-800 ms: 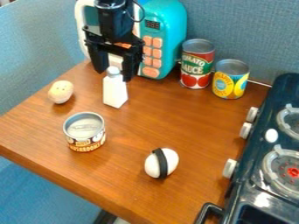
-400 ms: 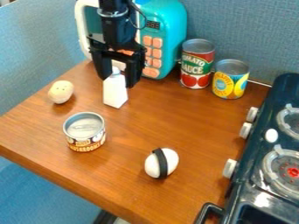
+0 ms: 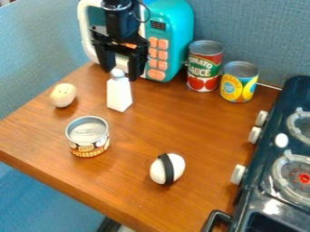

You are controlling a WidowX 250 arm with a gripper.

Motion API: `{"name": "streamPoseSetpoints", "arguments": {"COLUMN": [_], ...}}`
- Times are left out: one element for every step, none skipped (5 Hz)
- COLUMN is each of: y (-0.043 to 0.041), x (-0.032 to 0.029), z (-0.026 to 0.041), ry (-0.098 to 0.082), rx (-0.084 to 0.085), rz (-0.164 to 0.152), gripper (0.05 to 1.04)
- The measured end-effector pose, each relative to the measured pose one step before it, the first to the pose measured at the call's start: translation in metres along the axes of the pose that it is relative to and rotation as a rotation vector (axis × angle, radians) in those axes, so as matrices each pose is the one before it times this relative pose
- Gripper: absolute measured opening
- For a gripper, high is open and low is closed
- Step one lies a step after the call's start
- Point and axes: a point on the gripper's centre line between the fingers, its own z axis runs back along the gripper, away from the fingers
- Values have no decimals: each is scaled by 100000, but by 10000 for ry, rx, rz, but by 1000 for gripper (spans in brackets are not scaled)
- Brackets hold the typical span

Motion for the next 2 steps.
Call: {"name": "streamPoseSetpoints", "arguments": {"y": [445,859], "x": [775,445], "z": [-218,-110], "ry": [-30,84], "rx": [206,234], "rz": [27,219], "gripper": [990,990]}}
